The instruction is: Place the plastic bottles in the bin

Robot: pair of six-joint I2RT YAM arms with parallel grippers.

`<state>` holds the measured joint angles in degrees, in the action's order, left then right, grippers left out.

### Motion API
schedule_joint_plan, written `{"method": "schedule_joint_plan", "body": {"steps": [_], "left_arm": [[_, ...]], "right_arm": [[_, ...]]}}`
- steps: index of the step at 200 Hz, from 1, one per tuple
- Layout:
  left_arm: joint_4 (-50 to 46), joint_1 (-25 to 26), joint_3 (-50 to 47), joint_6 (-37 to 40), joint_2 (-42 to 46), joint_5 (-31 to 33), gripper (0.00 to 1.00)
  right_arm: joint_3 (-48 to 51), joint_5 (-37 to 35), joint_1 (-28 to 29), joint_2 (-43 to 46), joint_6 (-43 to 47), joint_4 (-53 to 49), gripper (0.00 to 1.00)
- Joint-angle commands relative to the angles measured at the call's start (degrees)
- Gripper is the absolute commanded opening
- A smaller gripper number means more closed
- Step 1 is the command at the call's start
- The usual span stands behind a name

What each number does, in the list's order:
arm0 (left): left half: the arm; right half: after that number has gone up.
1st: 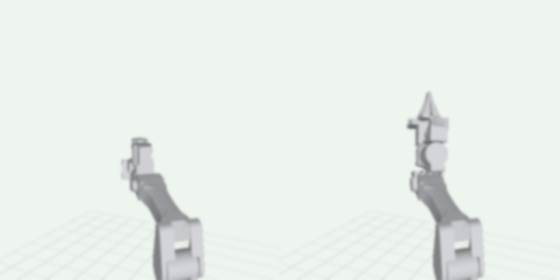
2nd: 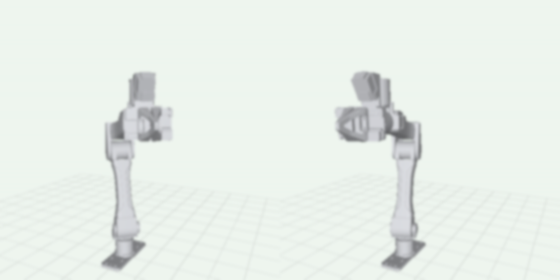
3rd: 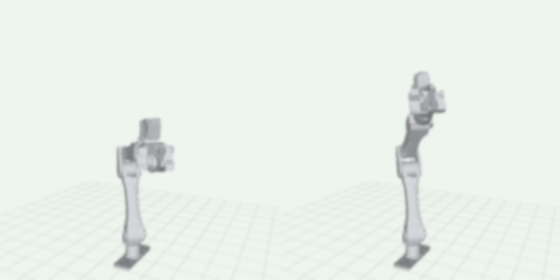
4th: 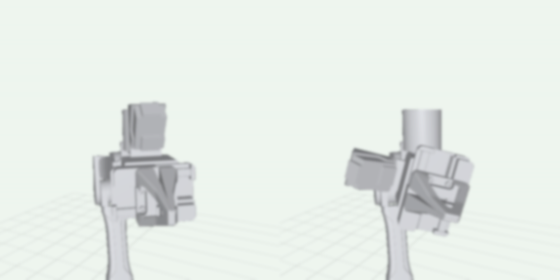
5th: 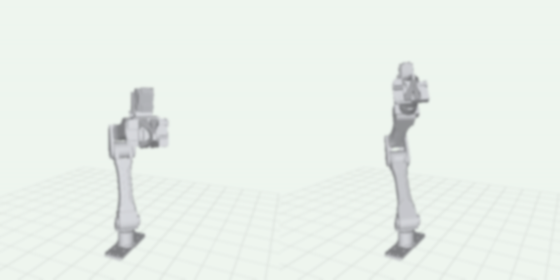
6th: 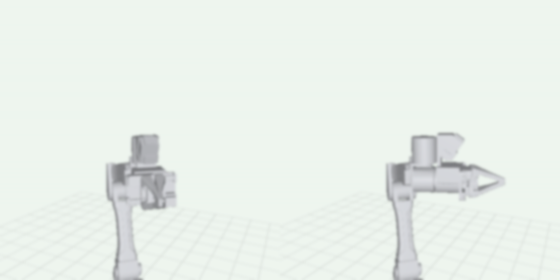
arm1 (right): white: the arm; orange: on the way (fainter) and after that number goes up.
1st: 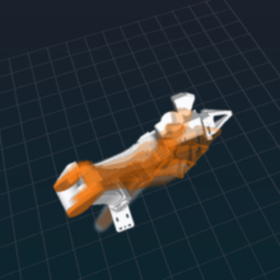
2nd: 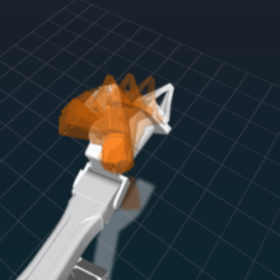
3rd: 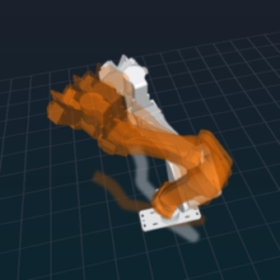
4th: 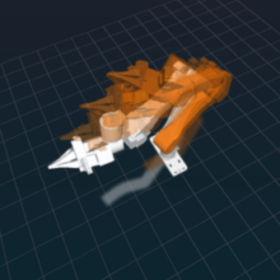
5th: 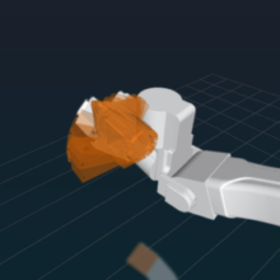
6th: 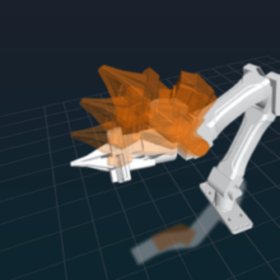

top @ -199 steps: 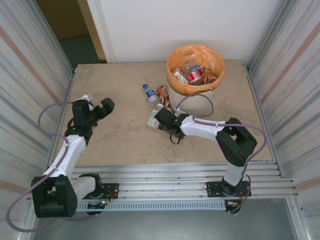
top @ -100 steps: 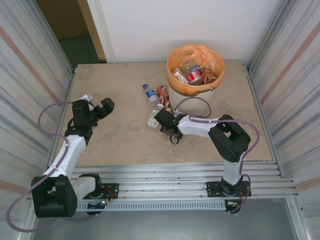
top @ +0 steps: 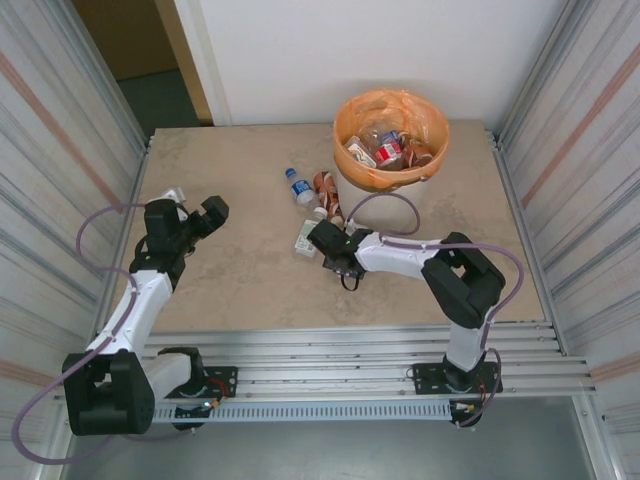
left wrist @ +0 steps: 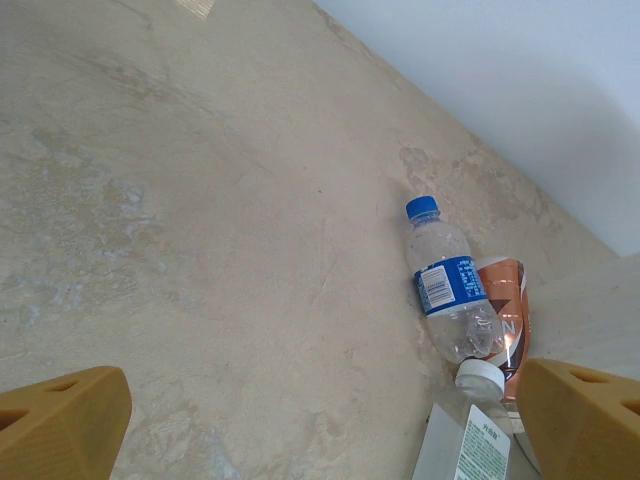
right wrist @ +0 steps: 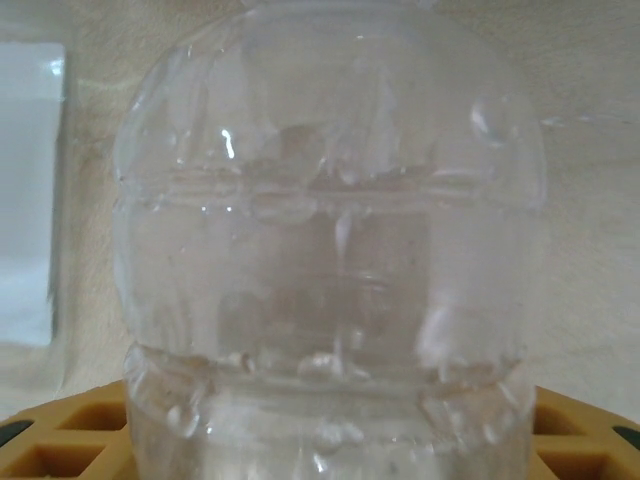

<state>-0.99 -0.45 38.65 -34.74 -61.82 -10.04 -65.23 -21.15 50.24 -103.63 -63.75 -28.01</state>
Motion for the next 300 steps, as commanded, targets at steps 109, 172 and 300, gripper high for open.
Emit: {"method": "schedule_joint_plan", "body": {"steps": [109,172,300], "left_arm": [[-2.30,-0.61,-0.40,0.46,3.30,0.50,0.99],[-1.95,-0.61,0.36,0.93,2.65,-0.24,0.99],[-0.28,-0.67,0.11,2.93,2.09,-2.71,0.99]], "right_arm": [[10.02,-18.38,0.19,35.13,-8.11,-31.10,0.19],[4.35,-19.97,-8.50,50.21,5.36,-33.48,0.16],[-34.65,15.90,-31.64,28.31,43.29,-22.12,0.17]]}}
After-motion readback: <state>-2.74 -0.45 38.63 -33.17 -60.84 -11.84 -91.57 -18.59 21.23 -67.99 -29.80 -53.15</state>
